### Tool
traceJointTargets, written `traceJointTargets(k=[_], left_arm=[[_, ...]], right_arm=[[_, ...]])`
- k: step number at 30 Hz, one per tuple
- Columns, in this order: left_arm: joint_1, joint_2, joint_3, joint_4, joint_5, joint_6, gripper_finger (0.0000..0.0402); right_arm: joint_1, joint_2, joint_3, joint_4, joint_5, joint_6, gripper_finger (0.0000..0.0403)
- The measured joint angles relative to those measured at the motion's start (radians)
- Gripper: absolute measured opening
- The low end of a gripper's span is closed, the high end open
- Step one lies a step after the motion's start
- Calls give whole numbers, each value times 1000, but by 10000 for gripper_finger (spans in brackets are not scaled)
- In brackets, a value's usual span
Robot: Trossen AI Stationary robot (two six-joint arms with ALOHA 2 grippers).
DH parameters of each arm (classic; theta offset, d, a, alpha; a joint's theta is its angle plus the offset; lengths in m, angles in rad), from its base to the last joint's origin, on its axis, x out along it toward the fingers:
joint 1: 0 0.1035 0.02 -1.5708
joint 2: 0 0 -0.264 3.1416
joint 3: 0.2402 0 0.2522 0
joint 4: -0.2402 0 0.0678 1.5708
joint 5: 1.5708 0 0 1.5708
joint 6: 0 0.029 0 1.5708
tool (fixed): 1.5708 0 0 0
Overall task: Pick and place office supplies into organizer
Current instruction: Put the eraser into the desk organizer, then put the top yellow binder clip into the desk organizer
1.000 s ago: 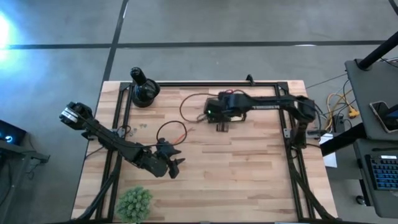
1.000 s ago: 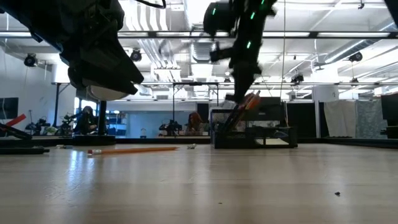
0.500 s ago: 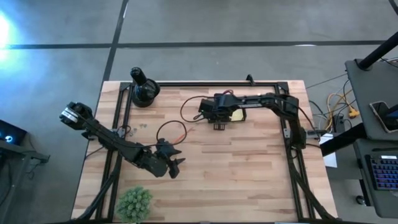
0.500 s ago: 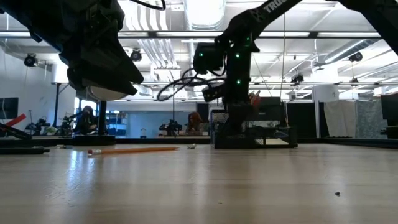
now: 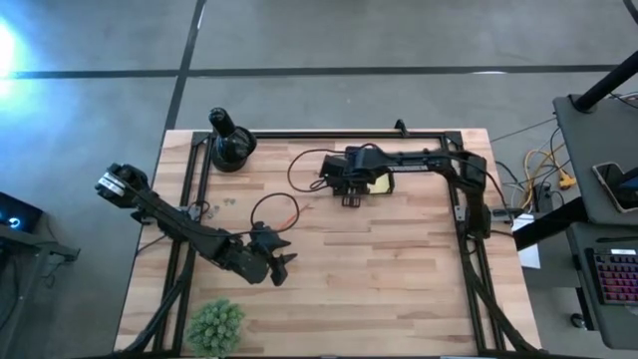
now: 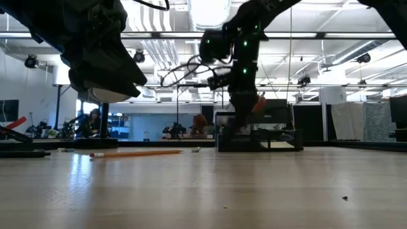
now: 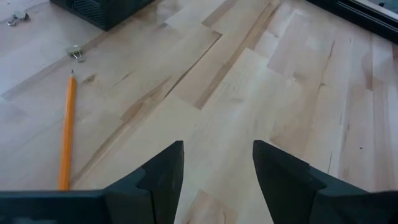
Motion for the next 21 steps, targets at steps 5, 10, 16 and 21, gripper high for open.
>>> traceJointTargets(k=[5, 10, 16, 21], left_arm=[[0, -42, 20, 2, 8, 5, 178], [14, -129, 29, -2, 8, 95, 178], [51, -213, 21, -96, 6, 135, 178], [61, -229, 17, -164, 6, 134, 178]], right_arm=[[2, -15, -1, 1, -1, 33, 191], [-6, -1, -4, 24, 8, 48, 191], [-7, 52, -8, 11, 70, 55, 202], [-1, 56, -2, 32, 217, 140, 205]])
